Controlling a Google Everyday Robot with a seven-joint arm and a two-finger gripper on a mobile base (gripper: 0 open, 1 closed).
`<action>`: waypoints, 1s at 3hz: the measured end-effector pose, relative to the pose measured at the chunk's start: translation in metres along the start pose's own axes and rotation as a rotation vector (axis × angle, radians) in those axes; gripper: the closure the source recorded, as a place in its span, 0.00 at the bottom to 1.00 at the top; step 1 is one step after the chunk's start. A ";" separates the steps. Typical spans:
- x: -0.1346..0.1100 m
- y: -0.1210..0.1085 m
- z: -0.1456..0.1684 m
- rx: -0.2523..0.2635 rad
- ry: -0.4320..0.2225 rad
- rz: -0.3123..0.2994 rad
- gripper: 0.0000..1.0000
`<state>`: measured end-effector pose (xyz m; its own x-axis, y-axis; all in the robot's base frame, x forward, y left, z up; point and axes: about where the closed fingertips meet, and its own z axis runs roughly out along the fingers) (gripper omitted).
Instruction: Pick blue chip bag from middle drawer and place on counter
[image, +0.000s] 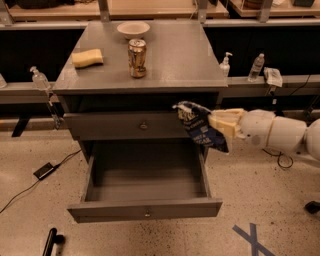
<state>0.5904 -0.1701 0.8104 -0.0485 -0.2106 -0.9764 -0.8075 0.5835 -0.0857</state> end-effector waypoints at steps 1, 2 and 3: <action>-0.085 -0.047 -0.027 0.027 -0.004 -0.066 1.00; -0.155 -0.087 -0.028 0.044 -0.012 -0.111 1.00; -0.206 -0.134 0.006 0.088 0.005 -0.097 1.00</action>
Offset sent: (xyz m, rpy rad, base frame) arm 0.0836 -0.0560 0.2231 -0.0636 -0.1451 -0.0277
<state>0.7120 -0.2003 1.0216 0.0243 -0.2727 -0.9618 -0.7537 0.6271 -0.1969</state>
